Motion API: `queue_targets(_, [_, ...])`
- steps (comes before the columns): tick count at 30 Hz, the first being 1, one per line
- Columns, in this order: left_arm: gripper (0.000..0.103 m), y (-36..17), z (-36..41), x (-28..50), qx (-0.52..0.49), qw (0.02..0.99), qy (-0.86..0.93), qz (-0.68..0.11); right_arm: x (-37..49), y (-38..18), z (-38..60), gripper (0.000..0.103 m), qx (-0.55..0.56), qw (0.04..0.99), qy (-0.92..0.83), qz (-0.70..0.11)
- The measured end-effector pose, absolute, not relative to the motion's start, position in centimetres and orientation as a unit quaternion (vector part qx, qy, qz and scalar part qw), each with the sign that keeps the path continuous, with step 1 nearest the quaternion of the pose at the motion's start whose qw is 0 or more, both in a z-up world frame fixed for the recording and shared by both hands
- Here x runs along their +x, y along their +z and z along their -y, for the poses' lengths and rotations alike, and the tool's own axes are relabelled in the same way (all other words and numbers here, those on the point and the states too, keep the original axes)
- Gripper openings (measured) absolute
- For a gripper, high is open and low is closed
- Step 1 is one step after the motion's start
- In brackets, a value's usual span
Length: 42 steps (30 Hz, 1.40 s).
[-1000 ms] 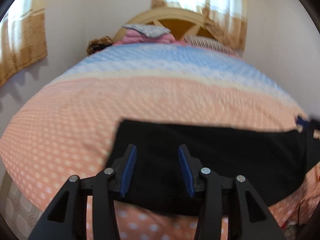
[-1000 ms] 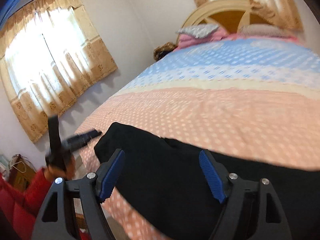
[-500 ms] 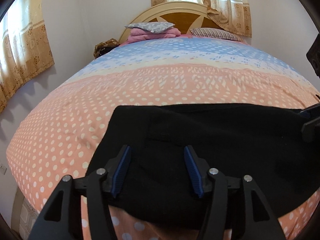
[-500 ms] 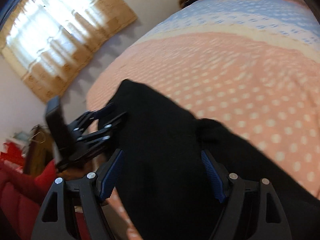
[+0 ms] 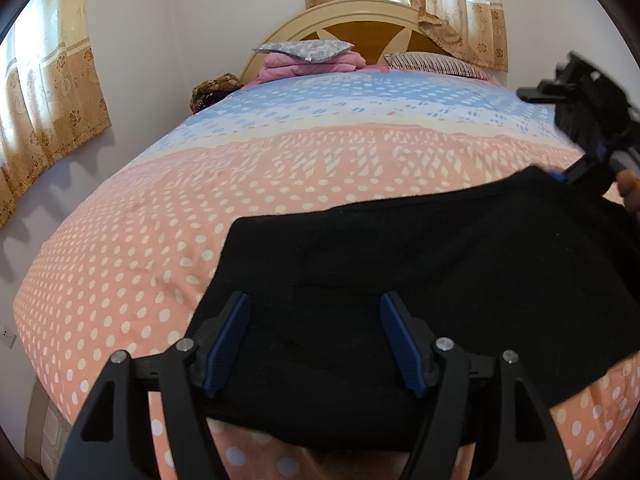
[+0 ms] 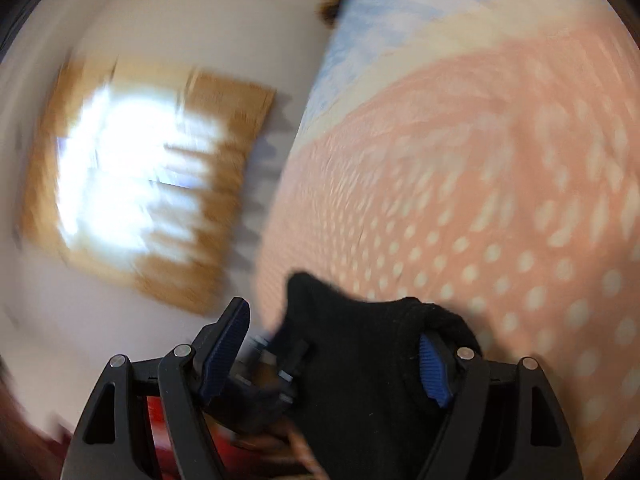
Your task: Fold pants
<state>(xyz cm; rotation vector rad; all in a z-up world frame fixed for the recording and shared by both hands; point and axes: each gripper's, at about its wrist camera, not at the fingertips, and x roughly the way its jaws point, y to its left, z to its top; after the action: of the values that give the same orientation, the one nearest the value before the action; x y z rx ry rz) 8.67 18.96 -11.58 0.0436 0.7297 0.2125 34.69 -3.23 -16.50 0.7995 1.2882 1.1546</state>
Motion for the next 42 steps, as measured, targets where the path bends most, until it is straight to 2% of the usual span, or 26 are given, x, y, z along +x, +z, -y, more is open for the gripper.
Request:
queue_targets(1, [0.072, -11.7, -18.9, 8.8, 0.021, 0.928, 0.106, -0.357, 35.5, -17.6, 3.6, 0.074, 0.368, 0.554, 0.488, -0.566])
queue_targets(3, [0.073, -11.7, -18.9, 9.0, 0.022, 0.927, 0.108, -0.360, 36.5, -19.4, 4.2, 0.050, 0.392, 0.522, 0.469, -0.595])
queue_targets(5, [0.074, -11.6, -18.9, 9.0, 0.021, 0.926, 0.107, -0.362, 36.9, -19.8, 4.7, 0.043, 0.390, 0.500, 0.475, -0.610])
queue_targets(7, [0.076, -11.6, -19.1, 9.1, 0.020, 0.924, 0.107, -0.366, 36.4, -18.5, 5.9, 0.043, 0.361, 0.518, 0.474, -0.613])
queue_targets(10, [0.077, -11.5, -19.2, 9.2, 0.020, 0.923, 0.108, -0.369, 36.2, -14.6, 11.9, 0.045, 0.300, 0.652, 0.396, -0.573])
queue_targets(13, [0.078, -11.5, -18.9, 9.3, 0.024, 0.922, 0.115, -0.369, 34.4, -10.4, 21.0, 0.045, 0.220, 0.802, 0.192, -0.521])
queue_targets(16, [0.081, -11.6, -18.8, 9.3, 0.025, 0.920, 0.128, -0.369, 31.6, -7.2, 27.6, 0.045, 0.111, 0.882, -0.019, -0.457])
queue_targets(18, [0.083, -11.6, -18.7, 9.5, 0.025, 0.917, 0.140, -0.372, 30.7, -6.5, 31.0, 0.062, 0.062, 0.887, -0.125, -0.439])
queue_targets(19, [0.084, -11.6, -18.7, 9.6, 0.024, 0.916, 0.144, -0.373, 30.6, -6.7, 32.8, 0.064, 0.051, 0.878, -0.172, -0.444])
queue_targets(23, [0.087, -11.7, -18.5, 9.7, 0.025, 0.913, 0.158, -0.375, 31.7, -9.7, 37.1, 0.065, 0.051, 0.824, -0.263, -0.499])
queue_targets(26, [0.090, -11.7, -18.4, 9.7, 0.030, 0.911, 0.166, -0.376, 31.3, -10.5, 37.6, 0.063, 0.065, 0.835, -0.258, -0.481])
queue_targets(28, [0.092, -11.7, -18.6, 9.7, 0.026, 0.909, 0.172, -0.378, 30.7, -10.4, 38.4, 0.031, 0.087, 0.841, -0.244, -0.475])
queue_targets(29, [0.094, -11.7, -18.6, 9.7, 0.024, 0.909, 0.174, -0.379, 29.3, -11.0, 38.4, 0.008, 0.098, 0.843, -0.241, -0.471])
queue_targets(35, [0.098, -11.7, -19.0, 9.7, 0.014, 0.906, 0.182, -0.382, 21.4, -8.8, 43.0, 0.005, 0.262, 0.870, -0.166, -0.384])
queue_targets(39, [0.099, -11.7, -19.1, 9.6, 0.007, 0.904, 0.186, -0.384, 13.2, -9.0, 45.9, 0.005, 0.354, 0.862, -0.160, -0.325])
queue_targets(42, [0.101, -11.7, -19.3, 9.7, 0.006, 0.903, 0.187, -0.386, 7.9, -10.7, 47.8, 0.005, 0.390, 0.849, -0.174, -0.309])
